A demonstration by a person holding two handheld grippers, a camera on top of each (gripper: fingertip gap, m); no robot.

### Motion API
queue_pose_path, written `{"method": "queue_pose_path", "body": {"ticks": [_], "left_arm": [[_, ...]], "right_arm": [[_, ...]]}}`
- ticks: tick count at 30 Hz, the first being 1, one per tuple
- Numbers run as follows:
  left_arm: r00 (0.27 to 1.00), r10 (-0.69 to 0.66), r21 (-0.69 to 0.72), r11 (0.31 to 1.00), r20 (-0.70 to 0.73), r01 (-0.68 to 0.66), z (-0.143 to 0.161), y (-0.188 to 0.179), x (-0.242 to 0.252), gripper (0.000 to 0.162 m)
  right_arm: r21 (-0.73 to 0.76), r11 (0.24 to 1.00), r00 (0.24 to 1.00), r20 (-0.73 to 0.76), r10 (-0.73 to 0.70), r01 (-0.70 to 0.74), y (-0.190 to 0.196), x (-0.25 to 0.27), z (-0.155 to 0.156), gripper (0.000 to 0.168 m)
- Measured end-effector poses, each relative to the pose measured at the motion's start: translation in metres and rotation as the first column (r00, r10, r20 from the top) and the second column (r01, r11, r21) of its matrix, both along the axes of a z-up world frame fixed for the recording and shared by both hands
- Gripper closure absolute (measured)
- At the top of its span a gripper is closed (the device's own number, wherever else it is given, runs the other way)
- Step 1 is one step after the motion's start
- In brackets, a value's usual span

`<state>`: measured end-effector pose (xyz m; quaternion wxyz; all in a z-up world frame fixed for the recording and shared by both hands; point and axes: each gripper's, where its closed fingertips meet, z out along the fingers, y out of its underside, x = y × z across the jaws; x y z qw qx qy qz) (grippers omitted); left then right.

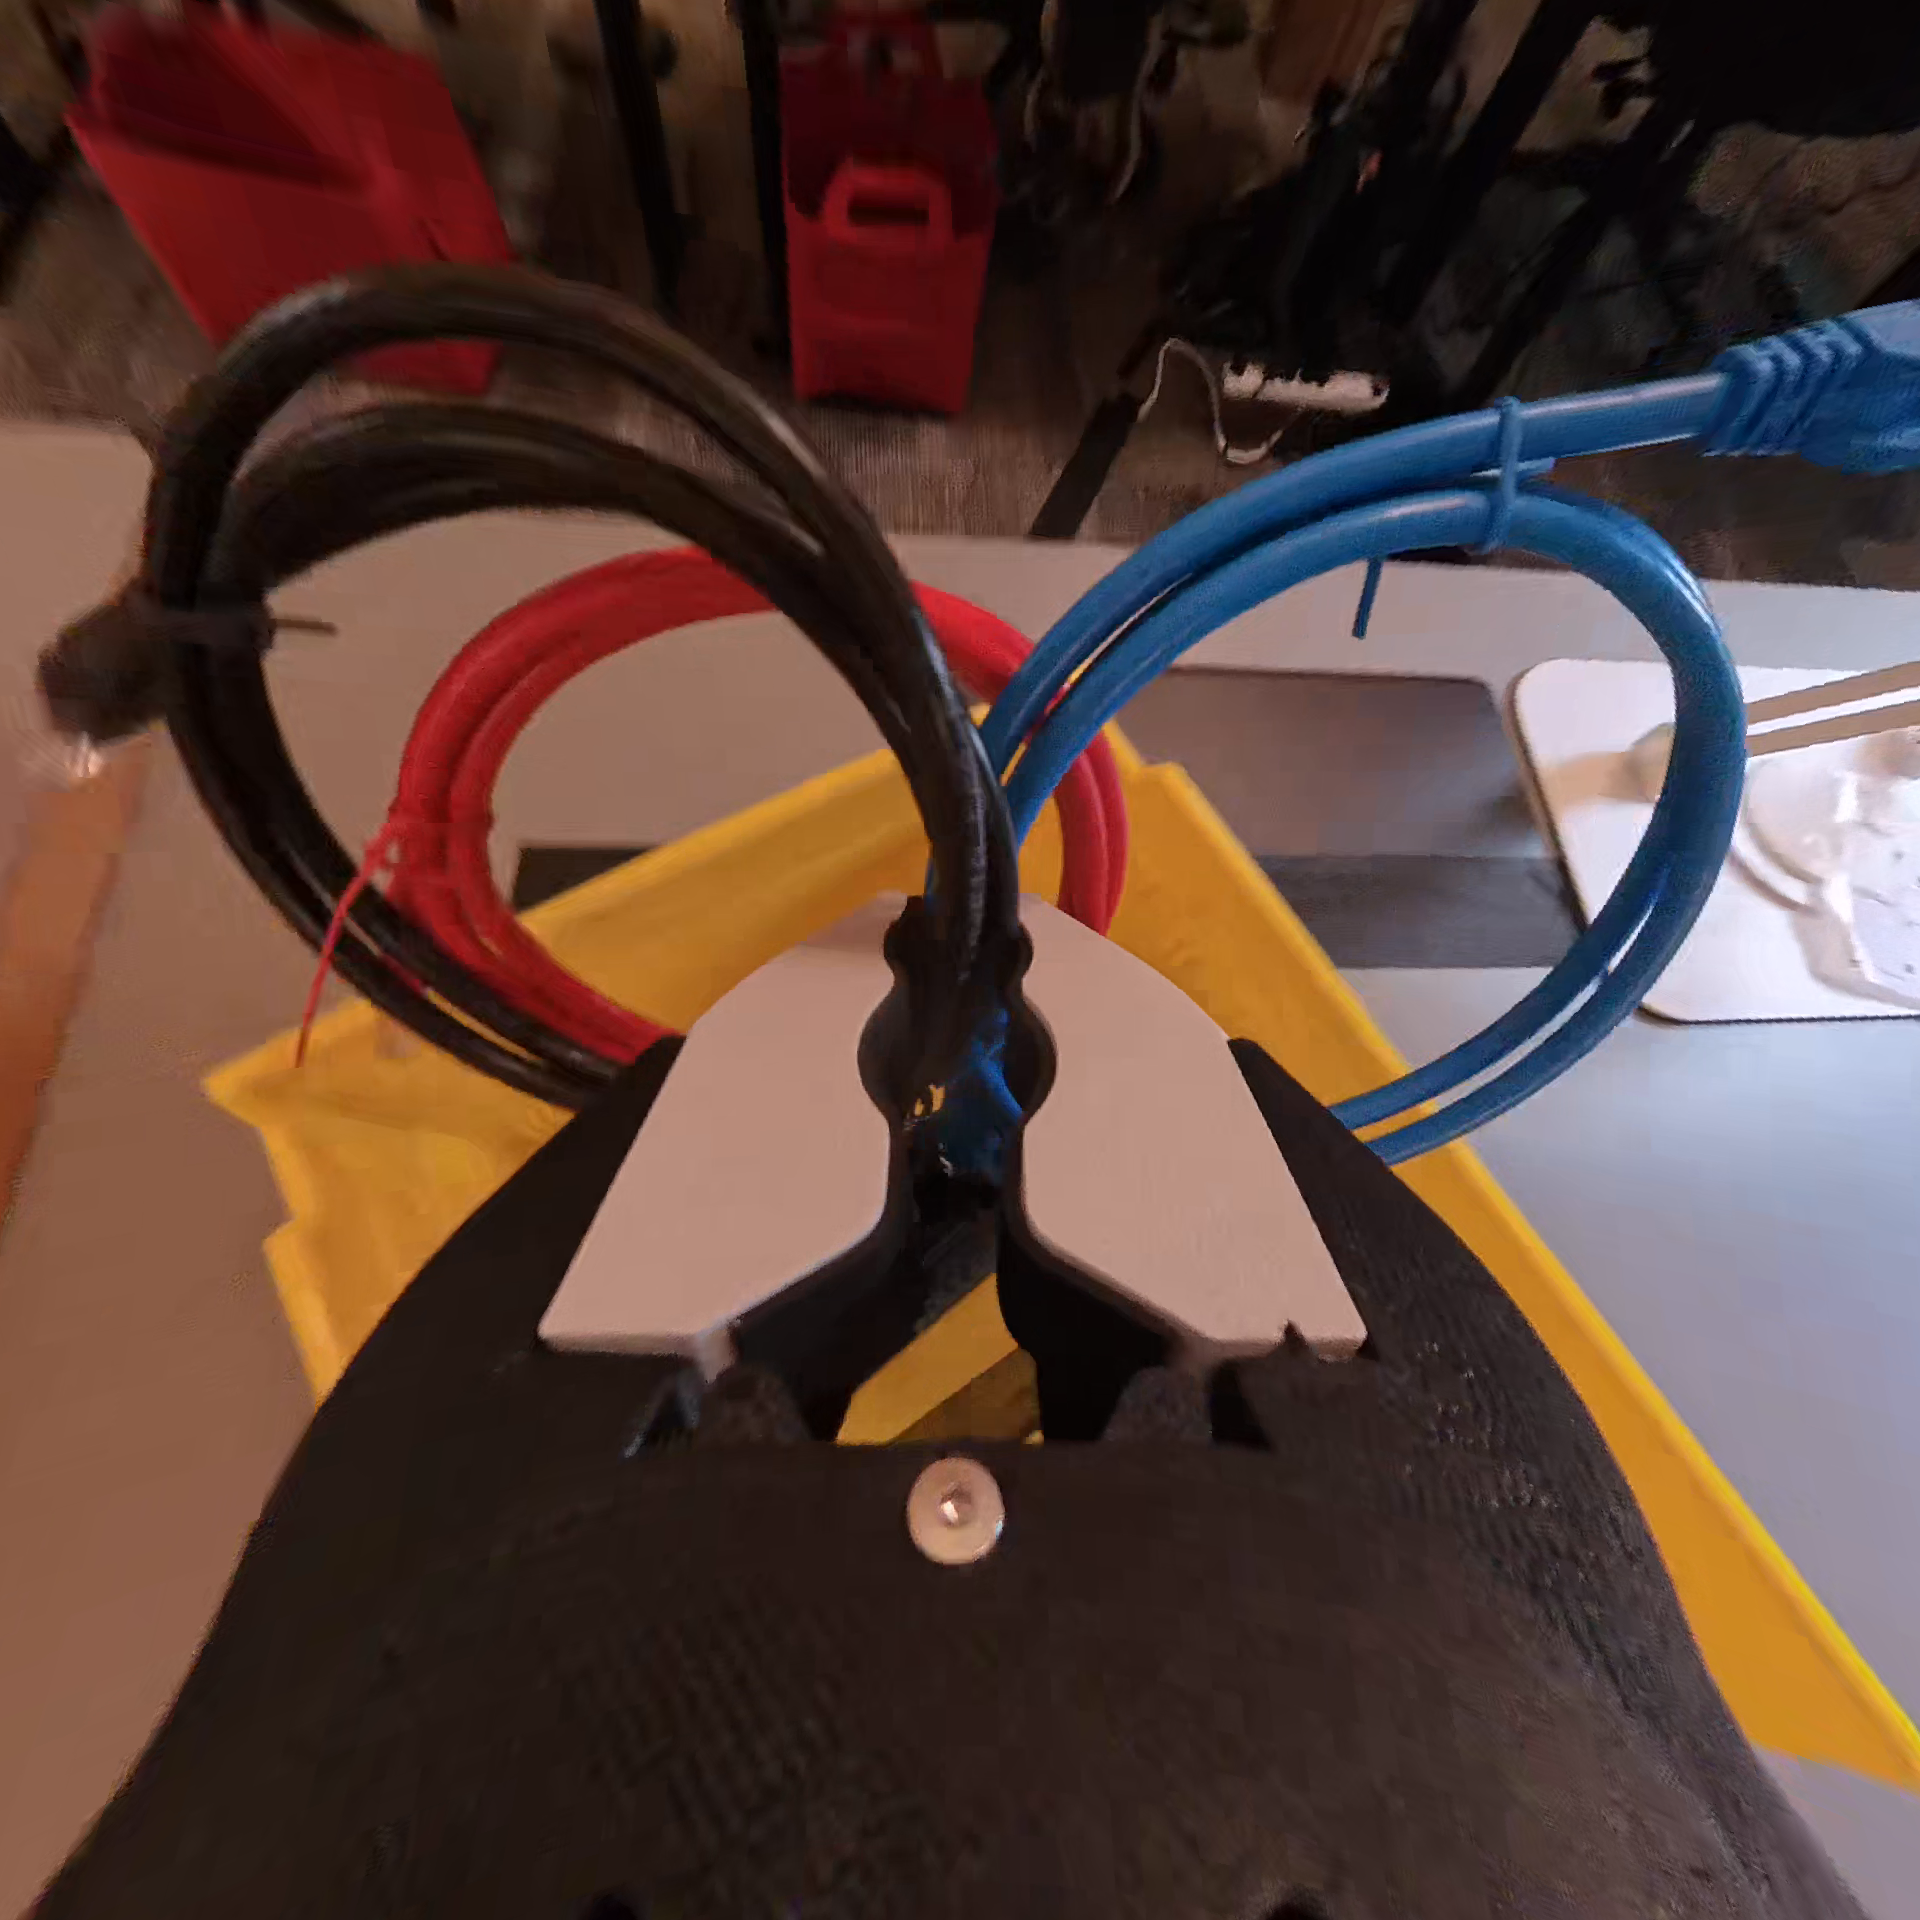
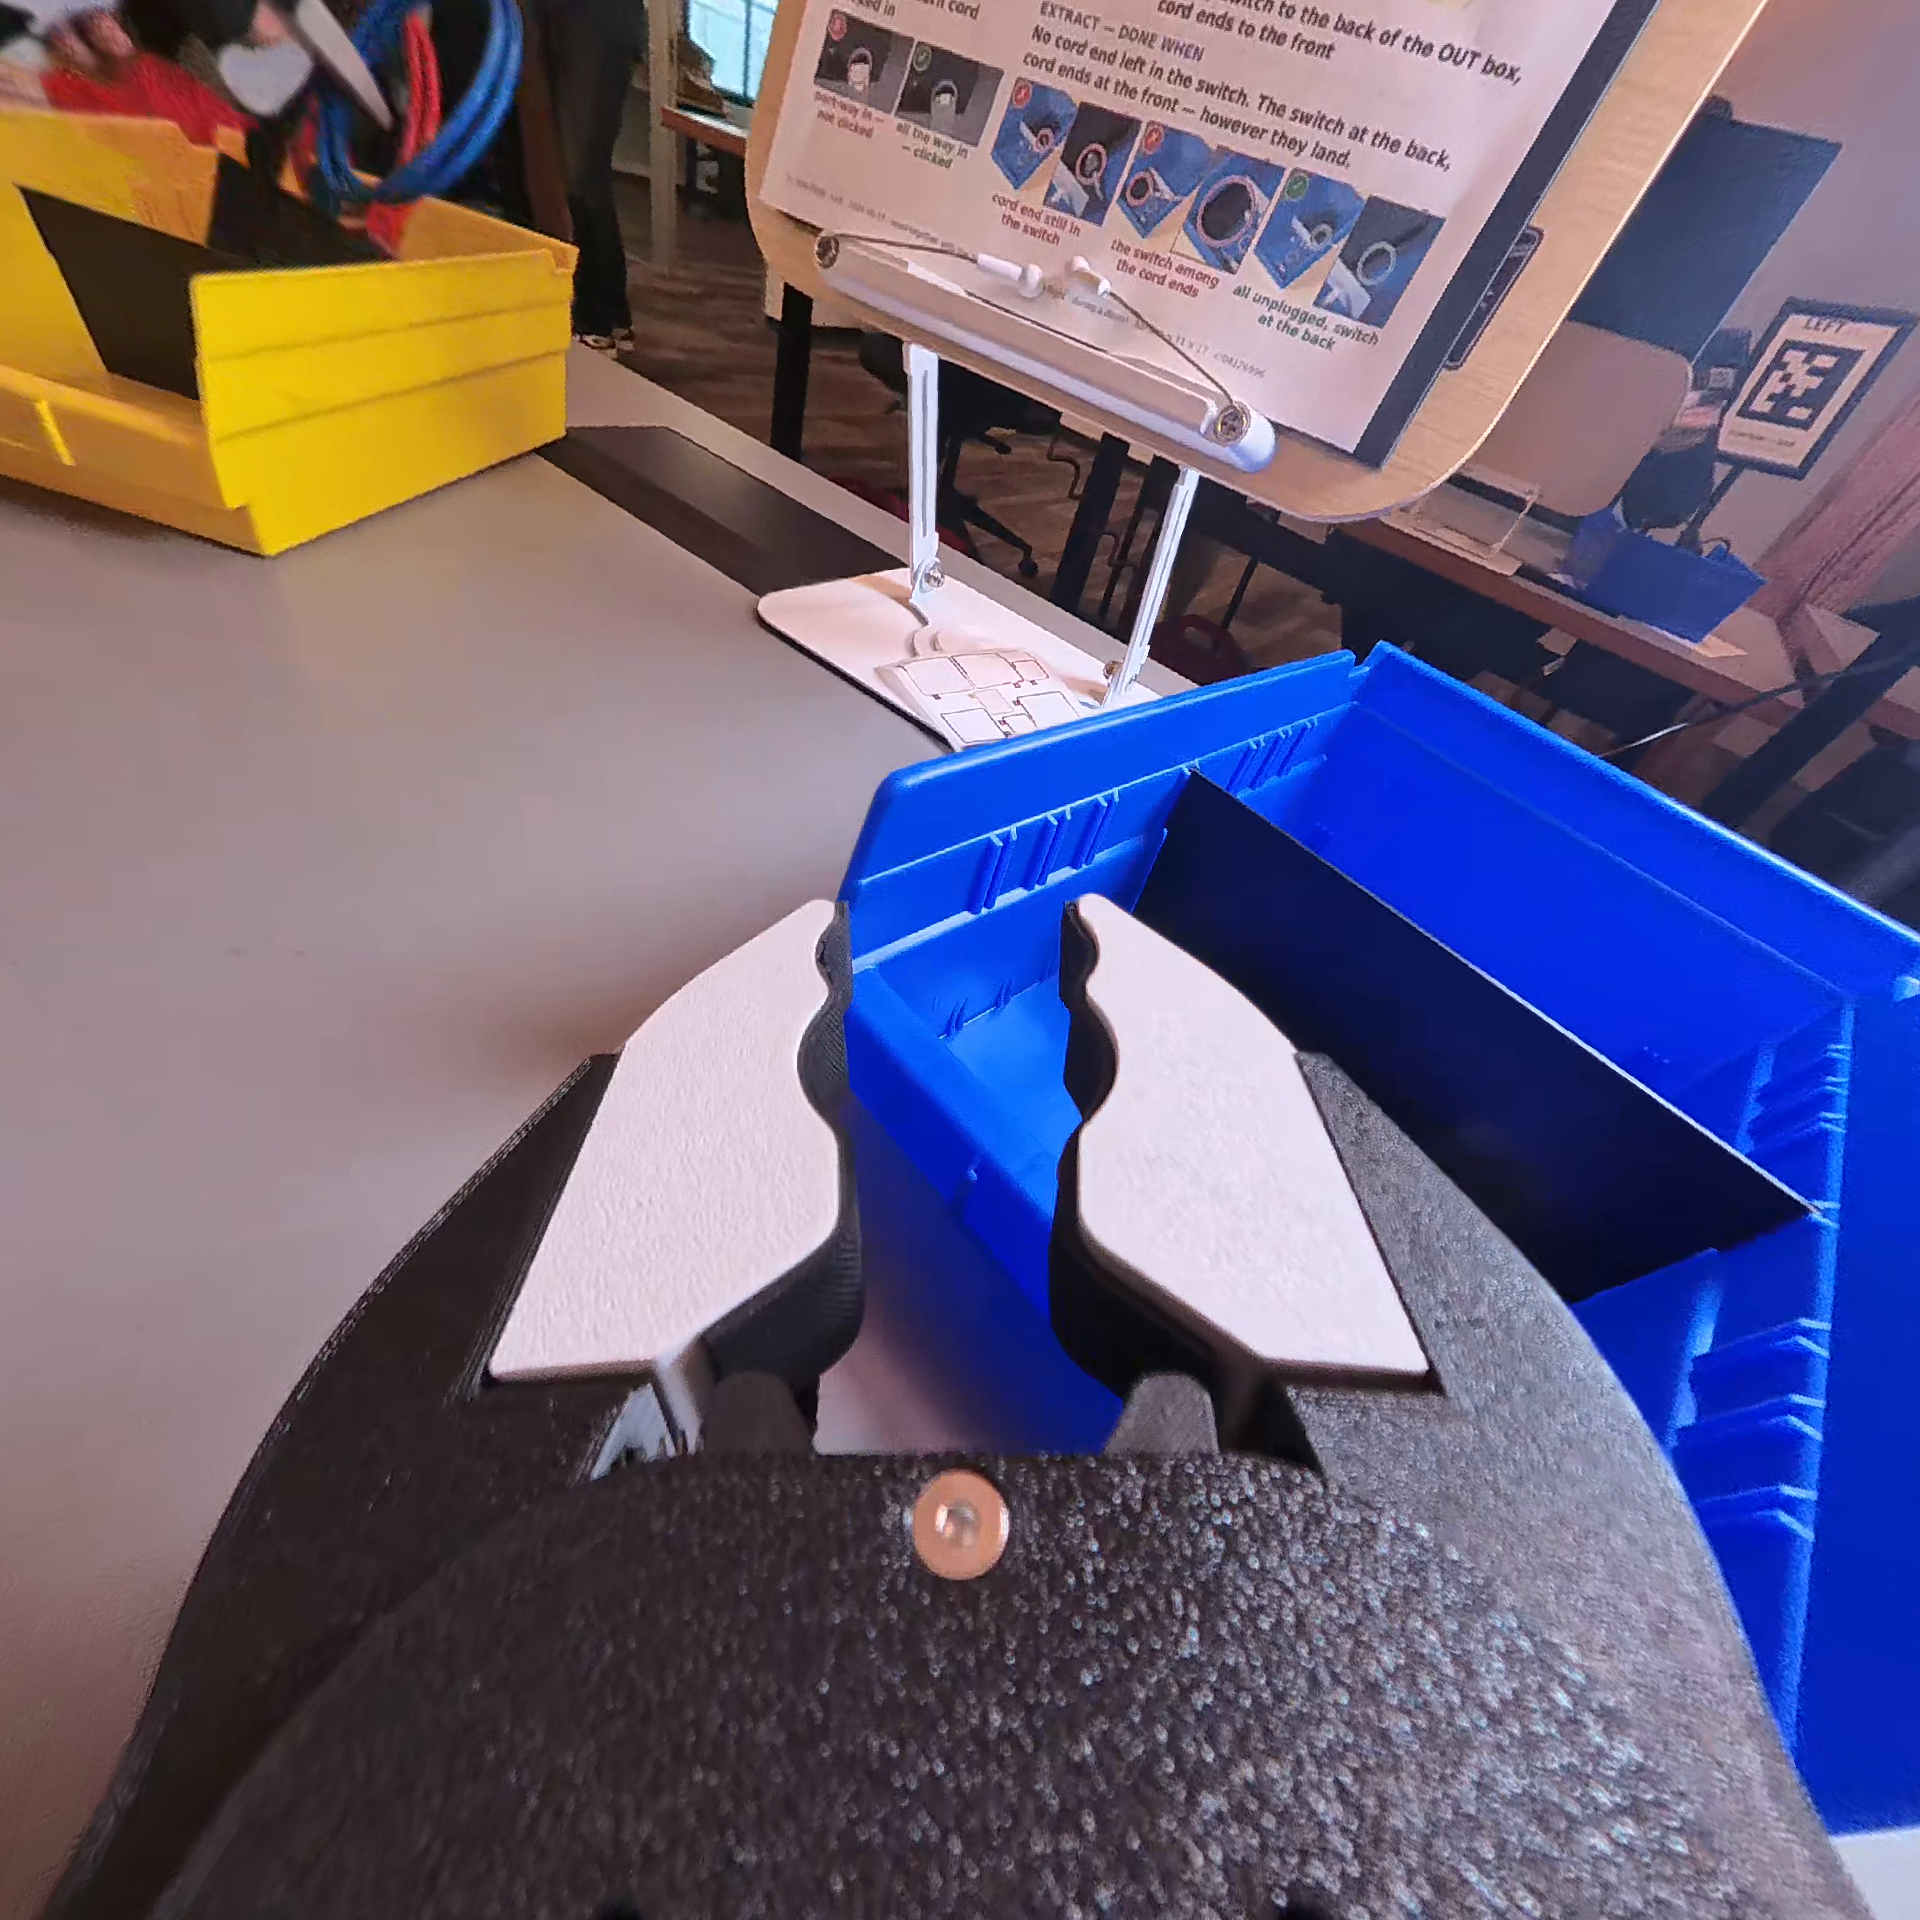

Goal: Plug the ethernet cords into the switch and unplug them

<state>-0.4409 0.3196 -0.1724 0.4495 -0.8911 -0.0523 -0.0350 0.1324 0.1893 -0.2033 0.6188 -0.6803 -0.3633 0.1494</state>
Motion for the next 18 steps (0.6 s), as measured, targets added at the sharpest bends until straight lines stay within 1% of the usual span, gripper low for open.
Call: {"method": "queue_pose_path", "body": {"ticks": [1, 4, 6, 8, 9, 11, 13, 16, 18], "left_arm": [[1.0, -0.017, 0.054, 0.998, -0.025, 0.018, 0.023, -0.003, 0.006, 0.149], [0.993, -0.11, 0.225, 0.967, -0.049, 0.118, 0.095, -0.021, 0.043, 0.149], [0.978, -0.205, 0.333, 0.919, -0.048, 0.209, 0.135, -0.04, 0.082, 0.15], [0.937, -0.346, 0.418, 0.846, -0.043, 0.332, 0.161, -0.065, 0.133, 0.15], [0.906, -0.422, 0.442, 0.804, -0.045, 0.396, 0.167, -0.079, 0.161, 0.15], [0.829, -0.555, 0.461, 0.719, -0.07, 0.52, 0.167, -0.109, 0.217, 0.149], [0.755, -0.648, 0.468, 0.64, -0.098, 0.609, 0.155, -0.139, 0.267, 0.149], [0.652, -0.746, 0.458, 0.535, -0.137, 0.709, 0.123, -0.181, 0.334, 0.149], [0.599, -0.785, 0.445, 0.485, -0.157, 0.753, 0.1, -0.202, 0.369, 0.149]], "right_arm": [[0.006, 1.0, 1.0, -0.004, 0.004, -0.004, -0.001, -0.002, 0.002, 0.13], [0.032, 0.999, 0.999, -0.019, 0.031, -0.03, -0.007, -0.013, 0.012, 0.129], [0.051, 0.997, 0.998, -0.019, 0.059, -0.058, -0.013, -0.025, 0.019, 0.129], [0.061, 0.993, 0.994, -0.026, 0.105, -0.104, -0.025, -0.042, 0.028, 0.128], [0.065, 0.989, 0.991, -0.028, 0.133, -0.131, -0.032, -0.052, 0.032, 0.127], [0.066, 0.979, 0.98, -0.026, 0.195, -0.193, -0.05, -0.075, 0.039, 0.123], [0.036, 0.962, 0.963, -0.019, 0.27, -0.27, -0.072, -0.1, 0.041, 0.115], [0.0, 0.939, 0.939, 0.006, 0.344, -0.344, -0.098, -0.135, 0.038, 0.101], [-0.026, 0.926, 0.927, -0.002, 0.376, -0.376, -0.111, -0.154, 0.032, 0.095]]}}
